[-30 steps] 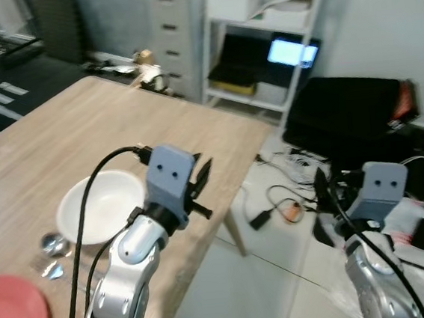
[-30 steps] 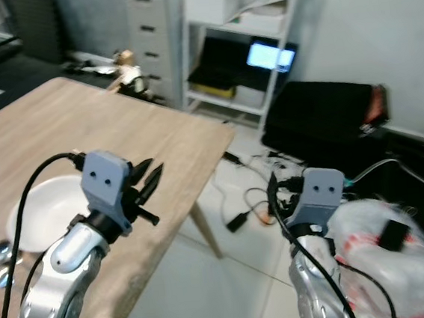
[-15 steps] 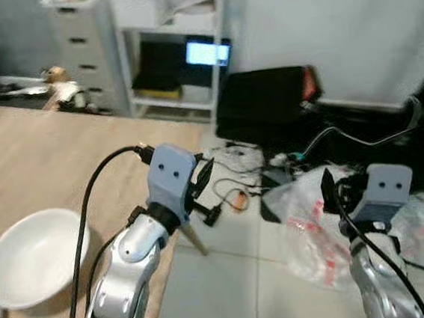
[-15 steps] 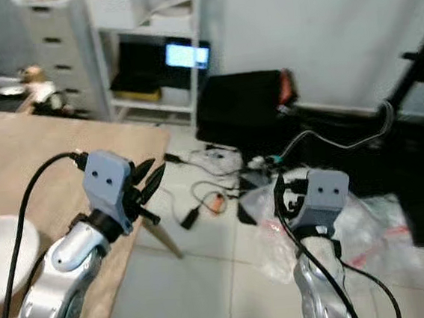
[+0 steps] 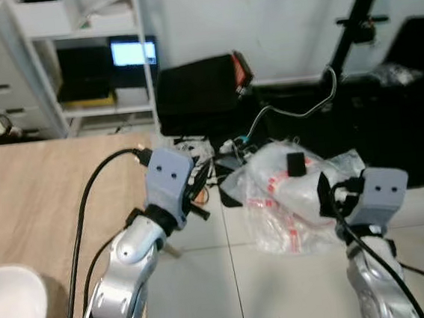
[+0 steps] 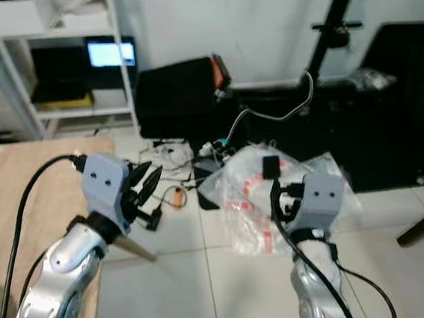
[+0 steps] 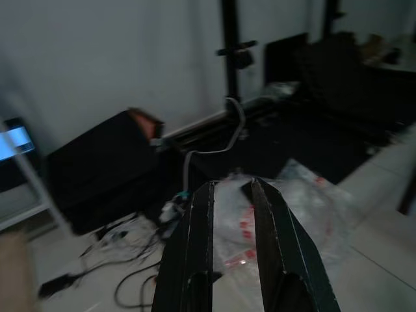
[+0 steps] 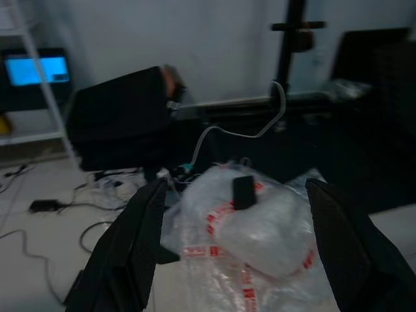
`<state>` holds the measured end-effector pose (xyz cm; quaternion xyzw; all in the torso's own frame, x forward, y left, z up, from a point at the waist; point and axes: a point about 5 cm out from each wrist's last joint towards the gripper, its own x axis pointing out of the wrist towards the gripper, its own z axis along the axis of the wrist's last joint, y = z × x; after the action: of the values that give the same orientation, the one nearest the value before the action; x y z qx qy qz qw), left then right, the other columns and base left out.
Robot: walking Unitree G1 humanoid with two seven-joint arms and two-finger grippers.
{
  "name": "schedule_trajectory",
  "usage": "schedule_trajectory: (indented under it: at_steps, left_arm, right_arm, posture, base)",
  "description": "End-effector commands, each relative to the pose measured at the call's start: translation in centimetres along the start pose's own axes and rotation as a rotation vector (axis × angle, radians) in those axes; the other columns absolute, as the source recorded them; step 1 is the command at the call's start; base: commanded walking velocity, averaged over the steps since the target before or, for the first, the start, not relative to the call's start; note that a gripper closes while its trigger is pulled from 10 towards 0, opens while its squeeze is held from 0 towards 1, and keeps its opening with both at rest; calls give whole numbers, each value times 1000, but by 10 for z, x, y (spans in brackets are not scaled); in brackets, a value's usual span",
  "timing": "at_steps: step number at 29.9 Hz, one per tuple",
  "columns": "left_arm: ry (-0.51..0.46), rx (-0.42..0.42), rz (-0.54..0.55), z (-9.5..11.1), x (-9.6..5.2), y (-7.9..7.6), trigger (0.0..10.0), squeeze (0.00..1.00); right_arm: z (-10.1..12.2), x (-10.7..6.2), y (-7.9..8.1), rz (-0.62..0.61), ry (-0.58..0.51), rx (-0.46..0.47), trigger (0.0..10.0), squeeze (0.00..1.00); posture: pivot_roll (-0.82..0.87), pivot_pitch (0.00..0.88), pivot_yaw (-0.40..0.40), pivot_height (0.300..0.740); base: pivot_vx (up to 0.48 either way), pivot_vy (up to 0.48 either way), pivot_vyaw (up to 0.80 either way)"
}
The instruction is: Setting the table
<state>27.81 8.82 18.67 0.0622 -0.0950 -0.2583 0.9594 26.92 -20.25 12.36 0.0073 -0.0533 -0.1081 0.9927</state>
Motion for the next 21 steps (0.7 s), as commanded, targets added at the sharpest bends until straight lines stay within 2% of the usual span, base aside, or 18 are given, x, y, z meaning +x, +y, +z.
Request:
schedule_trajectory:
  at_steps: [1, 21]
  left_arm:
    - [15, -8, -8, -4, 0, -2, 10000, 0]
    - [26, -10, -14, -6, 0, 0, 10000, 0]
  right_arm:
    - [-2, -1, -5, -15, 10, -13, 10000, 0]
    - [-5, -3, -5, -26, 18, -11, 10000, 0]
  posture:
    - [-58, 30, 61, 740]
    - [-58, 32, 71, 740]
  base:
    - [0, 0, -800]
    - [0, 0, -800]
